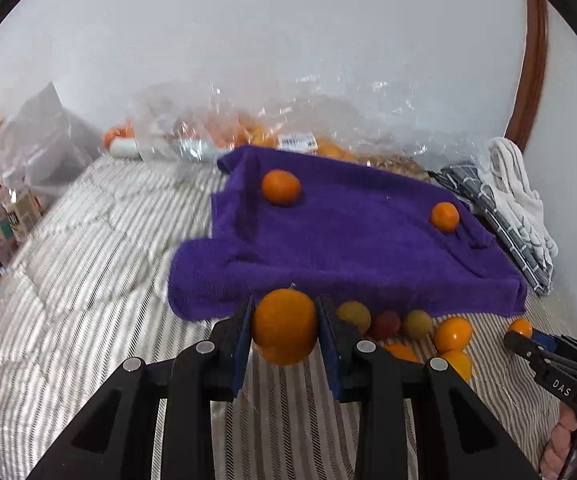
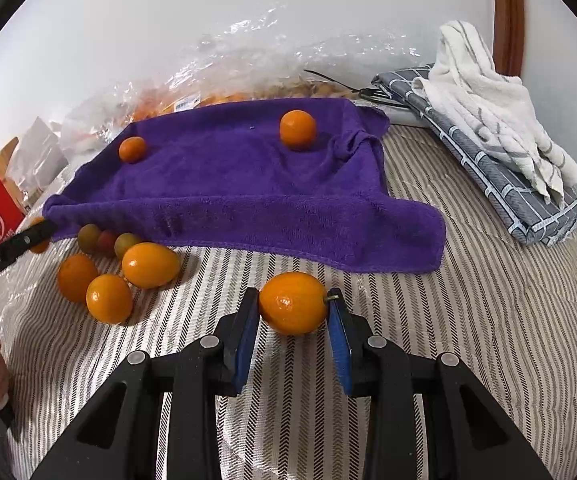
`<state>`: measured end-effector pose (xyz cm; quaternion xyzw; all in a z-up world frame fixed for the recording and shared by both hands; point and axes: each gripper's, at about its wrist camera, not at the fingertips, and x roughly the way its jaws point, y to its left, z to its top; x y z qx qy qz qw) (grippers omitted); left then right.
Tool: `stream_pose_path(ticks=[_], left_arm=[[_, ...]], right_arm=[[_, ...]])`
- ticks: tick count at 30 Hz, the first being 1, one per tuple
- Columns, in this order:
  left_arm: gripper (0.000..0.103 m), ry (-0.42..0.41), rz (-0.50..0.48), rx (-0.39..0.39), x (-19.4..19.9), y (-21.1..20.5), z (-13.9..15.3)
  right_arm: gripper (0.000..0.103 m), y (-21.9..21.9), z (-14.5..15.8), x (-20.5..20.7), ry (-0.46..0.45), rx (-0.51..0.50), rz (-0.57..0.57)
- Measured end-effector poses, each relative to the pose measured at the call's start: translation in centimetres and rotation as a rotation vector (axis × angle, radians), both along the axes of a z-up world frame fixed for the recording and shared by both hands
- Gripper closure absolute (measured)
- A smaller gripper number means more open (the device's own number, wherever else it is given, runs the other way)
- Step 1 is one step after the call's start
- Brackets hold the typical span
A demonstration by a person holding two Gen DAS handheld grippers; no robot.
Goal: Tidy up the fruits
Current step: 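Carry both held oranges over the purple towel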
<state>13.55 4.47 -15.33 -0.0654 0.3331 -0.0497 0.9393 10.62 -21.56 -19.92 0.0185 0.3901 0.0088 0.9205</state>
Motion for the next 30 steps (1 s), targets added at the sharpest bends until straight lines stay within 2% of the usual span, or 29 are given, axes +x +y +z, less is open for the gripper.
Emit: stream_pose_path(ticks=[3, 6, 10, 16, 19, 24, 30], left_arm=[[0.073, 0.004, 0.009, 0.014, -0.1, 0.0, 1.0], [0.073, -0.014, -0.051, -0.01, -1.0, -0.2, 3.1], [0.073, -0.065, -0.101, 0.002, -1.5, -0.8, 6.8], [0.073, -0.124, -0.075, 0.019, 0.4, -1.2, 10.2], [0.073, -0.156, -0.06, -0.001, 2.0, -1.4, 10.6], [0.073, -0.143, -0.04, -0.062, 4.9, -1.8, 9.8], [0.073, -0.129, -0.012, -0.05, 7.4, -2.0, 6.9]], right_arm=[[0.069, 0.1, 0.8, 0.0, 0.004, 0.043, 0.02], [0.069, 0.6, 3.4, -0.2, -0.042, 0.002, 0.028], [0.069, 0.8, 6.8, 0.3, -0.098, -0.016, 0.052], [0.069, 0.8, 11.3, 2.4, -0.173, -0.009, 0.067], [0.069, 0.7, 12.2, 3.4, -0.193, -0.006, 0.059], [0.069, 0.9, 12.9, 5.6, -0.223, 0.025, 0.053], [0.069, 1.1, 10.9, 8.5, -0.202, 0.057, 0.055]])
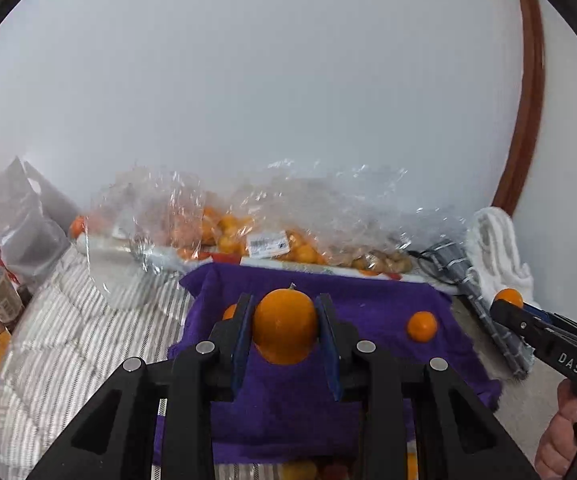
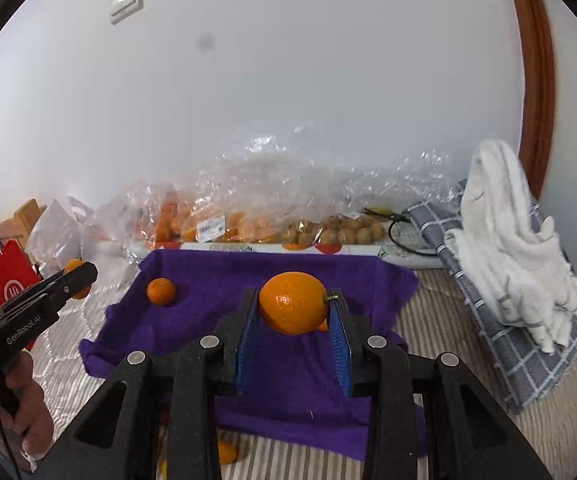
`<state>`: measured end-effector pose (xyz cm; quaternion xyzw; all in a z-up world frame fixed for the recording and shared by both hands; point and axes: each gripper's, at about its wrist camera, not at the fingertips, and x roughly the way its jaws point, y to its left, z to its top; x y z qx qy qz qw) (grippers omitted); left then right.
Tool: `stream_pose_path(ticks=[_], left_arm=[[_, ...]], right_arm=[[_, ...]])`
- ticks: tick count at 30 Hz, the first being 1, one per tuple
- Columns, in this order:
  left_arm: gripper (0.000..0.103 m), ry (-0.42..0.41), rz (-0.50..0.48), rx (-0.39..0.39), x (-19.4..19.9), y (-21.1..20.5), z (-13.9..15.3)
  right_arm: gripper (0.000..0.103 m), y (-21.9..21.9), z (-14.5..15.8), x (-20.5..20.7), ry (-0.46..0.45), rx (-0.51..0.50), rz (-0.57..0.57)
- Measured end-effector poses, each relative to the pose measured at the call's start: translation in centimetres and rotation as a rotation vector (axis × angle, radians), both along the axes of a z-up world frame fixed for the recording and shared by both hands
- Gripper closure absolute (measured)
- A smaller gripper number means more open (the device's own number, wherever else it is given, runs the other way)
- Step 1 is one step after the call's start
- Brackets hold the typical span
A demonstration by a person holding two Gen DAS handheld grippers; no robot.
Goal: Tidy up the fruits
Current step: 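Carry both held oranges over the purple towel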
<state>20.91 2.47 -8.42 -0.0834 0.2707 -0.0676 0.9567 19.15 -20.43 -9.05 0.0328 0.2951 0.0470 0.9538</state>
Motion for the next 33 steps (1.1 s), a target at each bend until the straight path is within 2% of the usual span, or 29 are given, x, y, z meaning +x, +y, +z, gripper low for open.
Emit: stream_pose_path(ticks=[4, 7, 9, 16, 21, 33], left_arm=[[0.073, 0.059, 0.017, -0.004, 1.6, 0.9, -2.6], [0.073, 0.084, 0.032, -0.053, 2.2, 1.9, -3.7], [0.073, 0.097, 0.041, -0.058, 2.6, 2.2, -4.2], [0.073, 0.105, 0.054, 0.048, 2.8, 0.9, -4.9], [0.073, 0.155, 0.053, 0.115, 3.3, -0.1, -5.6], [0.073, 0.217, 0.072, 0.124, 3.9, 0.4, -6.6]], right_arm=[[0.069, -0.4, -2.8, 1.4, 0.031, 0.006, -0.001], [0.069, -0.8, -4.7, 2.3, 0.075, 0.018, -0.021], [0.069, -0.8, -5.2, 2.6, 0.087, -0.001, -0.028], [0.069, -1.1, -7.1, 4.0, 0.131, -0.018, -0.044], [0.069, -1.5, -8.1, 4.5, 0.164, -0.001, -0.056], [0.069, -0.9, -9.4, 5.2, 0.213, -0.049, -0.054]])
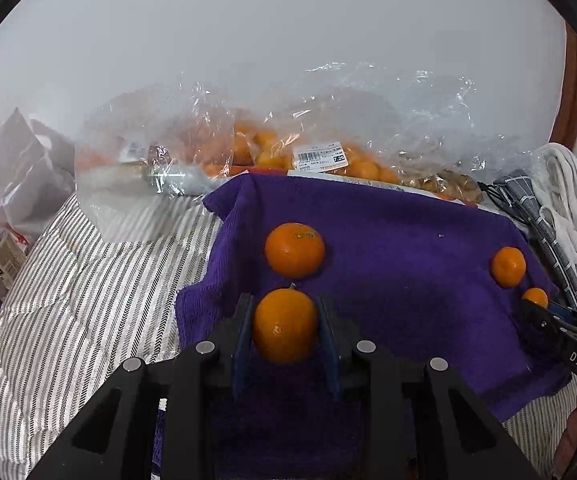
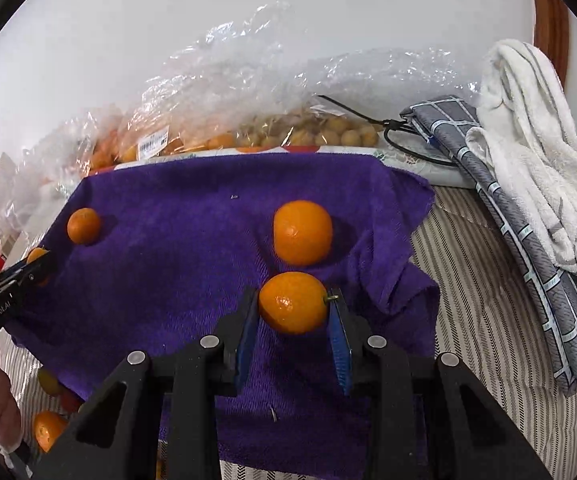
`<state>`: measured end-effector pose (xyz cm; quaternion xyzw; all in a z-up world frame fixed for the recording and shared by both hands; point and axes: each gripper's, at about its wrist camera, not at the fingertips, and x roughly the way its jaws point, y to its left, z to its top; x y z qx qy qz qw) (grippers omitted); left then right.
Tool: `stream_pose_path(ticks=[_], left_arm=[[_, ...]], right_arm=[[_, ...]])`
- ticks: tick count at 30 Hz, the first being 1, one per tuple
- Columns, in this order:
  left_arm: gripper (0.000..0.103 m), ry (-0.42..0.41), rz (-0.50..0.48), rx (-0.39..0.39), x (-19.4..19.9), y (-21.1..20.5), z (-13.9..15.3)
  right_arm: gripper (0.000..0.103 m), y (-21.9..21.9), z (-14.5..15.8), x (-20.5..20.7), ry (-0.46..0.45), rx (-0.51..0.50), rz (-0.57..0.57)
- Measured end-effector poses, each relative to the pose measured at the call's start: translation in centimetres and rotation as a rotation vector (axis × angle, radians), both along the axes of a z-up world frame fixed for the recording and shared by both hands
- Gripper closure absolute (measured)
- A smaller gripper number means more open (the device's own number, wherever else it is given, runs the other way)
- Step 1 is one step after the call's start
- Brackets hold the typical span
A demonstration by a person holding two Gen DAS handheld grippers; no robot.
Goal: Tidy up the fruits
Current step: 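Carry both held oranges over the purple towel, then lower the oranges onto the towel and open both tools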
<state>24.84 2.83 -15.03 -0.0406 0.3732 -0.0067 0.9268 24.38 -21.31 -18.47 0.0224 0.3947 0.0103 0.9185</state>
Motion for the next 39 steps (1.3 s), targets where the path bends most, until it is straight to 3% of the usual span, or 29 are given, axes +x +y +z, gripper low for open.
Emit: stream_pose_path(ticks=[26, 39], left_arm=[[0.073, 0.063, -0.01, 0.051, 0.7, -0.6, -0.9], [0.073, 0.07, -0.018, 0.053, 0.5, -0.9, -1.1]], right_arm=[[0.069, 0.6, -1.0, 0.2, 0.037, -0.067, 0.006], [0.053, 1.1, -0.8, 0.1, 0.035, -0.086, 0.031]])
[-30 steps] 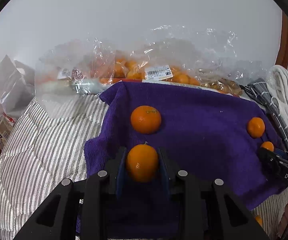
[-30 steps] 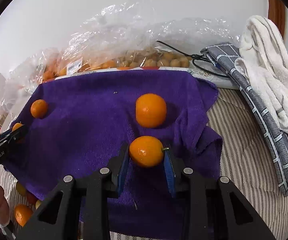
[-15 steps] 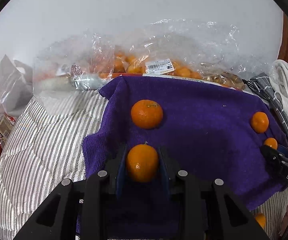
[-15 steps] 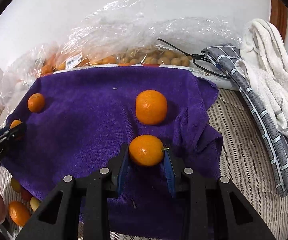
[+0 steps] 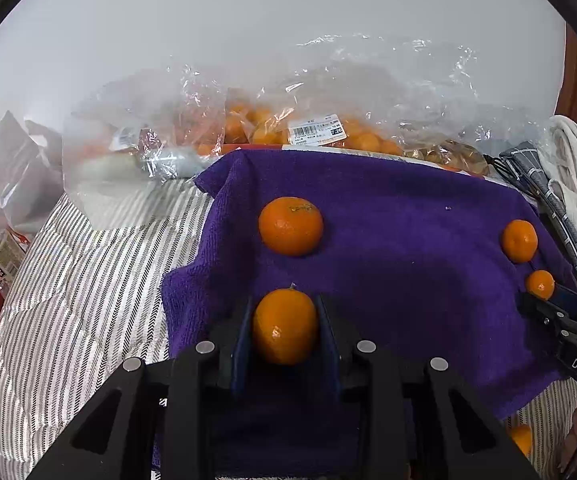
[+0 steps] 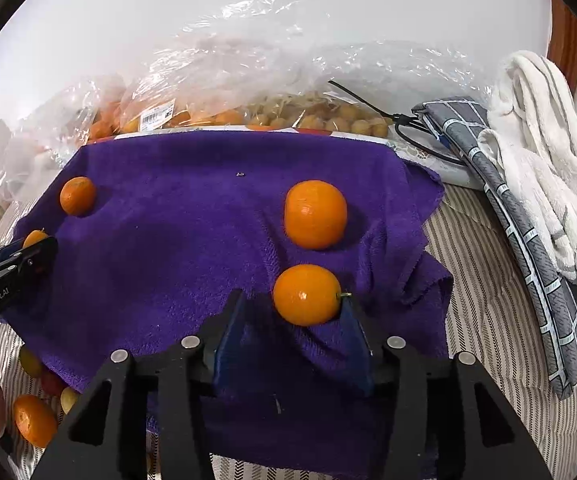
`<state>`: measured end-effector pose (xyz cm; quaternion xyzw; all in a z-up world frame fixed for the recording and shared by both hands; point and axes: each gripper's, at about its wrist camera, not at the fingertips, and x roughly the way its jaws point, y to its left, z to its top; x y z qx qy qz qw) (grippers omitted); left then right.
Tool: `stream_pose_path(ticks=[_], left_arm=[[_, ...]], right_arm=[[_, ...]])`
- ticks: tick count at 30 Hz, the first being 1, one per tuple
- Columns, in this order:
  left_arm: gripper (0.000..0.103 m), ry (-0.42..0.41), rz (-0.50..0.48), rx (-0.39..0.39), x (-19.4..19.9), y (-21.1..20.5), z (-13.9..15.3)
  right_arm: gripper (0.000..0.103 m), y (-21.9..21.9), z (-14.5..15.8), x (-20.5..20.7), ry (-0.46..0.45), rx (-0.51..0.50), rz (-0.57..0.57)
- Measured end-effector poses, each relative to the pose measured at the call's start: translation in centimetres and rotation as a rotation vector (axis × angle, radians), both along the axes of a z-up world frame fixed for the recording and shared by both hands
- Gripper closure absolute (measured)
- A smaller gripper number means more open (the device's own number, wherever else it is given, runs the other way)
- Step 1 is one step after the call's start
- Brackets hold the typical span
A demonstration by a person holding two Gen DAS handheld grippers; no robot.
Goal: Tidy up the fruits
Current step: 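Lower the oranges onto the towel and open both tools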
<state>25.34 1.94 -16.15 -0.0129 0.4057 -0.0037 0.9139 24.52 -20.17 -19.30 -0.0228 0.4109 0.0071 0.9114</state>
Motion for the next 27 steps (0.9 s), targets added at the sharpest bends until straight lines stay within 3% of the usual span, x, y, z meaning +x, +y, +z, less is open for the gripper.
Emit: stream_pose_path(ticks=[4, 6, 12, 18, 23, 27], left_arm=[[0.073, -0.004, -0.007, -0.001, -0.1, -0.2, 0.1], [0.073, -0.017, -0.016, -0.005, -0.3, -0.3, 0.4], [0.063, -0.065, -0.039, -0.029, -1.1, -0.5, 1.4], [0.062, -0.103, -0.032, -0.018, -1.5, -0.5, 2.0], [0.062, -0.126, -0.028, -0.018, -1.8, -0.2, 2.0], [0.062, -0.141, -0.033, 0.02, -2.2, -0.7, 2.0]], right_arm=[[0.044, 0.0, 0.1, -0.2, -0.01, 0.001, 0.007], [0.034, 0.2, 0.2, -0.4, -0.01, 0.0, 0.012], [0.026, 0.4, 0.7, -0.9, -0.03, 0.008, 0.023], [0.025, 0.0, 2.2, -1.7, -0.081, 0.036, 0.015], [0.025, -1.6, 4.0, -2.7, -0.119, 0.117, -0.046], [0.025, -2.2, 4.9, -4.0, -0.136, 0.089, -0.065]])
